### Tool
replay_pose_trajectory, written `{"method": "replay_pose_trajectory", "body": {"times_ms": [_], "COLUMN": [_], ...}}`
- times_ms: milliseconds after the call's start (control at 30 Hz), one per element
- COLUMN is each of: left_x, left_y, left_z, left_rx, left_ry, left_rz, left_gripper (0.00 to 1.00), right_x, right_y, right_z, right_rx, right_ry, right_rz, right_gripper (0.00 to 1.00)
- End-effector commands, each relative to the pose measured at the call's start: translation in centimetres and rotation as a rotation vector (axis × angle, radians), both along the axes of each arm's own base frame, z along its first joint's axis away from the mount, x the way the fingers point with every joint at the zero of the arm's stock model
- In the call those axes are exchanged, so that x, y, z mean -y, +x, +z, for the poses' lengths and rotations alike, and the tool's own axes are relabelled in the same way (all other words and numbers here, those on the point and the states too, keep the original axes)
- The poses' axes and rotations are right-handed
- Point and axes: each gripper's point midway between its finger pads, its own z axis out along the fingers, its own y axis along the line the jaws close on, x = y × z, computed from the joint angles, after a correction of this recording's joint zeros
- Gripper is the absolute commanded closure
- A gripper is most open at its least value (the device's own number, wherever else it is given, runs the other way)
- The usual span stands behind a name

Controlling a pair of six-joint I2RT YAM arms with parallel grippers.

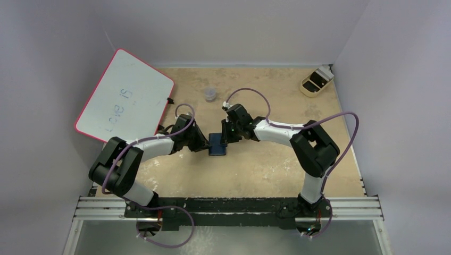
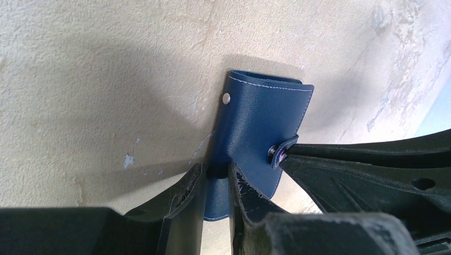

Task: Put the credit cards into the card holder
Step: Close the card holder at the center of the board.

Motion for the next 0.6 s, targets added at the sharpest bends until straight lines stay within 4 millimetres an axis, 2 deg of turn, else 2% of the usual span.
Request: {"method": "replay_pose_trajectory", "body": {"times_ms": [0, 567], "left_x": [0.6, 0.7], "left_y": [0.3, 0.4], "left_z": [0.4, 0.1], "left_rx": [0.026, 0.019], "left_ry": [-0.029, -0.034], "left_rz": [-0.007, -0.008], "left_gripper": [0.8, 0.8], "right_x": [-0.7, -1.8], "right_y": [0.6, 0.4], "right_z": [0.6, 0.2], "right_rx": [0.024, 0.017], "right_ry": [0.014, 0.013], "right_rz": [-0.011, 0.017], "right_gripper": [0.83, 0.87]}}
